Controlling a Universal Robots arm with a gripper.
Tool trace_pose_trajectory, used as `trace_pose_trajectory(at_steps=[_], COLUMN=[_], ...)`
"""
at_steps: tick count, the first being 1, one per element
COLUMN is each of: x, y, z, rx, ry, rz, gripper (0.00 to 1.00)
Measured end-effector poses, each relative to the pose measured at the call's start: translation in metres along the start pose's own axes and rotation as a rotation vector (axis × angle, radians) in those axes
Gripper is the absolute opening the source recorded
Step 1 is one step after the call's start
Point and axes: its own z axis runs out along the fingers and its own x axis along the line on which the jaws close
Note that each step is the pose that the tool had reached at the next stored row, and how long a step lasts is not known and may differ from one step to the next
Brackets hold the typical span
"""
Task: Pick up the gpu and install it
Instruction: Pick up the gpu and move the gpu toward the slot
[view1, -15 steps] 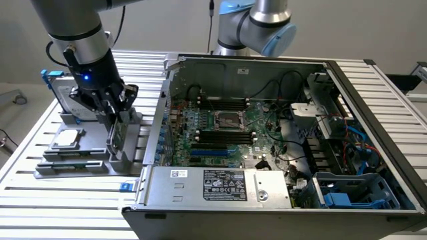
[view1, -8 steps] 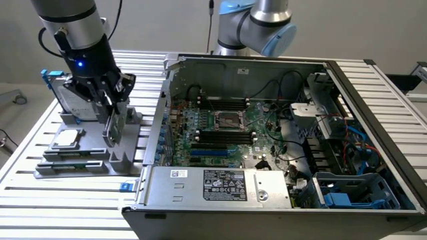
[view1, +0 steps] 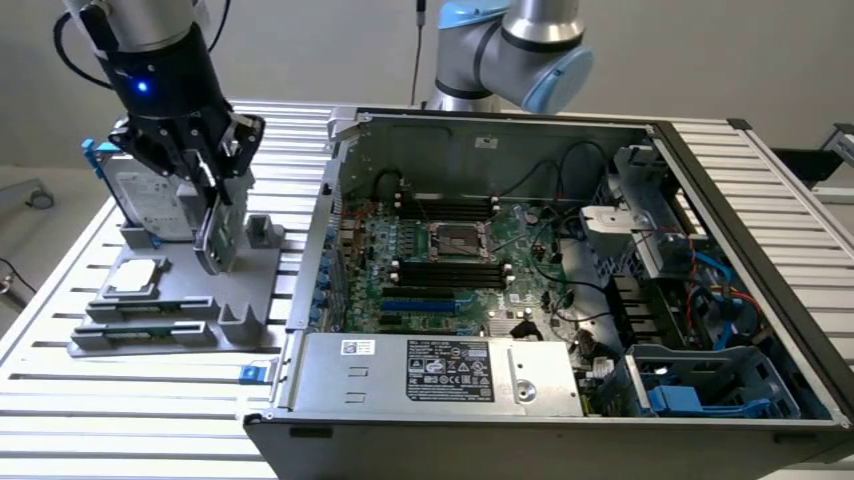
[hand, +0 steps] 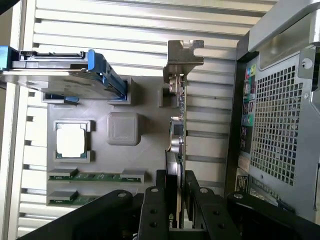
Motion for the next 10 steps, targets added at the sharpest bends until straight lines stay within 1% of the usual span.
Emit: trace_pose_trajectory(at_steps=[5, 10], x=[-0.010, -0.025], y=[-0.0015, -0.0040], z=[-0.0231, -0.0459], rx=[-0.0002, -0.0005], ry=[0.0026, 0.0070], rz=[0.000, 0.001], gripper=[0.26, 0.26])
